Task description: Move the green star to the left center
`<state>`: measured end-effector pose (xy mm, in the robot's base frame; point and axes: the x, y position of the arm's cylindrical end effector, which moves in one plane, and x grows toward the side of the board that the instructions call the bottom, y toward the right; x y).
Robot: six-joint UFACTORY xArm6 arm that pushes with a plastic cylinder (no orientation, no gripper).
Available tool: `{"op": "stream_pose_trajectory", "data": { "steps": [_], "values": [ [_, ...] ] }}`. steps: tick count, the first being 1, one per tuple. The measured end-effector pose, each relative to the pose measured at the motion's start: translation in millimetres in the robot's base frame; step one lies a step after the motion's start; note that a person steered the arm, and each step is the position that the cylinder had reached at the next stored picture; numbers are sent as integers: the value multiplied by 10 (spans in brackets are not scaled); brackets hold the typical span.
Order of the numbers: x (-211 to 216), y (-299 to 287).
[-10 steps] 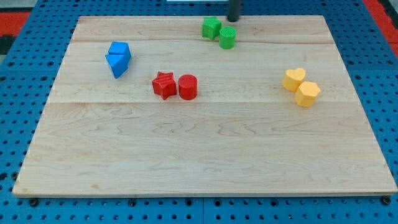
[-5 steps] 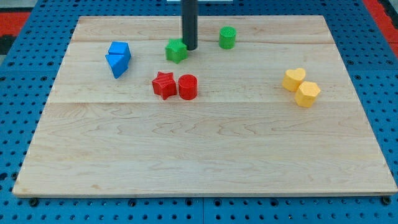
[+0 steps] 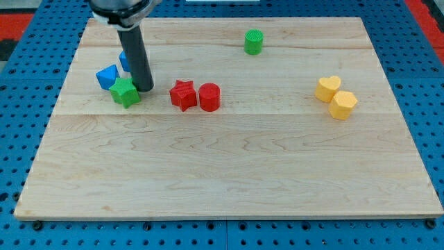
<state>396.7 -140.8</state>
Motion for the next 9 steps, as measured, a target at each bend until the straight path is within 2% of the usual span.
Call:
{"op": "stream_pose_trajectory", "data": {
  "steps": [1, 2, 4, 5, 6, 7, 8, 9],
  "values": [
    [68, -74],
    [-273, -222],
    [-406, -798],
    [-262, -869],
    [212, -564],
    [205, -336],
    [-72, -202],
    [313, 64]
  ]
}}
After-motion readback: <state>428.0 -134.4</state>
